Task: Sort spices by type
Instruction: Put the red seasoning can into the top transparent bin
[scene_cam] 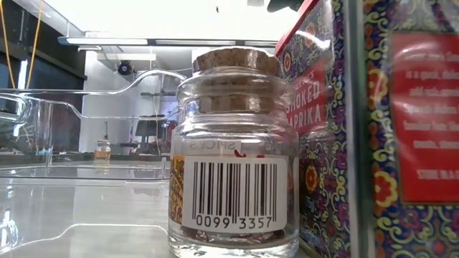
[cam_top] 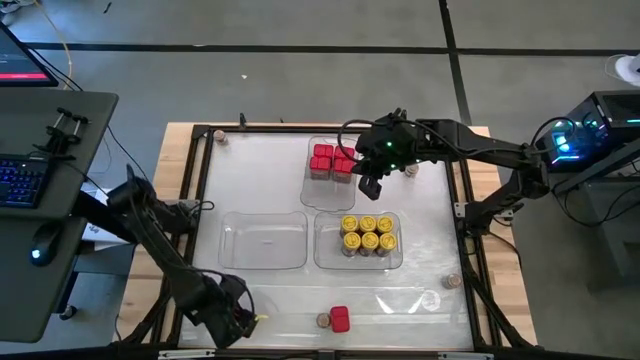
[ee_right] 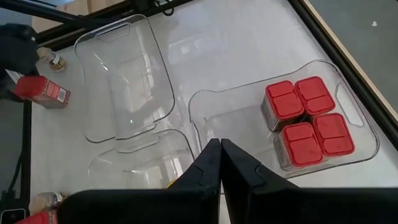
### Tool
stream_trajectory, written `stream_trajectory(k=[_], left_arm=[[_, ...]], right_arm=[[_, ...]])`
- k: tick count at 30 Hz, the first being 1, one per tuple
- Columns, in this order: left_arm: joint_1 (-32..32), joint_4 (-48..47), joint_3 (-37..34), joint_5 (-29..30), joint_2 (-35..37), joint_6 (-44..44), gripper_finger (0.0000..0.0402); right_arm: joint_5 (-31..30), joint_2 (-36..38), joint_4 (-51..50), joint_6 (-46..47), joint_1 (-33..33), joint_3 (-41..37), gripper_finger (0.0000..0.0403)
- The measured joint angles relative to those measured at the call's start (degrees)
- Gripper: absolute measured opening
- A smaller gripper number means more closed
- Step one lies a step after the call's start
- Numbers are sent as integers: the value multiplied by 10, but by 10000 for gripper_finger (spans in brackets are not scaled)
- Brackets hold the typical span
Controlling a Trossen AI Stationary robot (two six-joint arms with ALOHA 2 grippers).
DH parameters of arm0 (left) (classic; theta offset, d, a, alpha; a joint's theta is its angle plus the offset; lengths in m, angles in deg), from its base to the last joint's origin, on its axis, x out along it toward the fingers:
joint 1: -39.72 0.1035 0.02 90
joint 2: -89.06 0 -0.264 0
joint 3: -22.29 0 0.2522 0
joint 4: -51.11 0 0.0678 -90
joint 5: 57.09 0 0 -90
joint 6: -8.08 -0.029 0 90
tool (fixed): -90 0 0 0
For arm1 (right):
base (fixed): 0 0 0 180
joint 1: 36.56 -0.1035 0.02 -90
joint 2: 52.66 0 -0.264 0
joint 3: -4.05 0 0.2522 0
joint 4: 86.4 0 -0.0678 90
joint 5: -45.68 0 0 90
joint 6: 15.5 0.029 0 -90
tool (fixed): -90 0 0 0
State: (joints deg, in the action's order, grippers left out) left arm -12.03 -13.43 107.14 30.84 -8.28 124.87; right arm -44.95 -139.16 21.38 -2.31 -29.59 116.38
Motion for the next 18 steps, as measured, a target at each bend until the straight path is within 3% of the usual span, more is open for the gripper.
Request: stream_trajectory(k=[13, 18], left_arm=[[5, 3, 0, -25, -46, -9, 302], [16, 13, 0, -71, -46, -41, 239]], right_arm=[[0, 0, 1, -2, 0, 0, 0], [0, 0, 1, -16, 0, 0, 0]])
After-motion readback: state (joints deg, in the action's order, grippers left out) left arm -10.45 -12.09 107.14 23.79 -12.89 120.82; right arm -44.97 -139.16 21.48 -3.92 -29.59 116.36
